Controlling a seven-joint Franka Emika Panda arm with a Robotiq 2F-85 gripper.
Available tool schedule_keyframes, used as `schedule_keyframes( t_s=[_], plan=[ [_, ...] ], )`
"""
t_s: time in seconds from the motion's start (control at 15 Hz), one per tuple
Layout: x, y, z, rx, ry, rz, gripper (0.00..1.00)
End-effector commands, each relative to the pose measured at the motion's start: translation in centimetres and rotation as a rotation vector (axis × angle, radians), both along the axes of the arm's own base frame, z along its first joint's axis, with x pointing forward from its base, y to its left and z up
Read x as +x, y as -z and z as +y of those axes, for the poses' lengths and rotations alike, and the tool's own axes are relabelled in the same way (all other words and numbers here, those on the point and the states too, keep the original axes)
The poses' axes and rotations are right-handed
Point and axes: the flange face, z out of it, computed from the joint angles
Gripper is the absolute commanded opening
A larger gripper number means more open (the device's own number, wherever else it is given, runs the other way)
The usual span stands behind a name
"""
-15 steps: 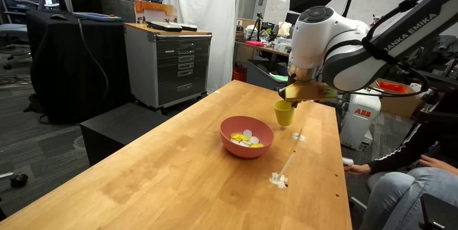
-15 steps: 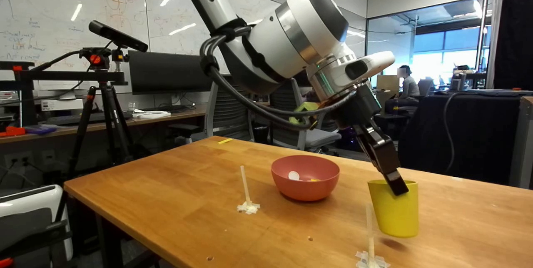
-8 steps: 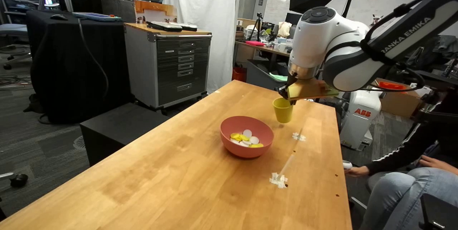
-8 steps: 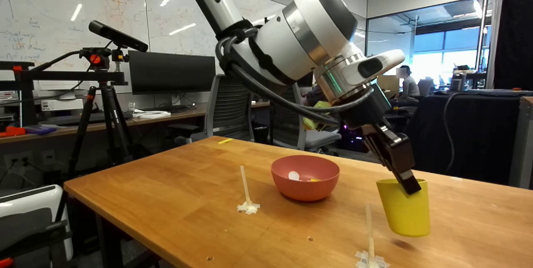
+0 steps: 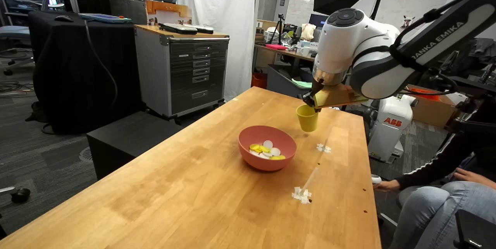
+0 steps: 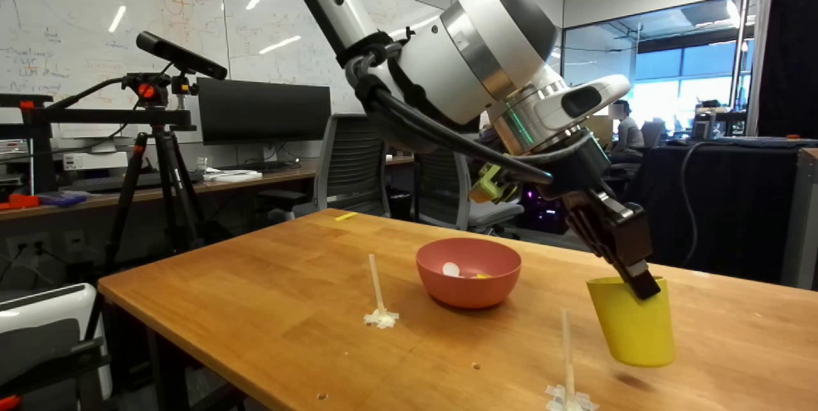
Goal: Pour the contents in the yellow cup into the pink bowl
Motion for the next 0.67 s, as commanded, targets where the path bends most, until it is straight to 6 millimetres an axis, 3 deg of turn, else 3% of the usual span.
schedule_keyframes(
  t_s=[0.0,0.6],
  plan=[
    [0.78,-0.49,-0.36,-0.026,-0.037,-0.002,0.01],
    [0.87,-0.63,-0.57,-0.033,-0.056,0.001,0.01]
  ],
)
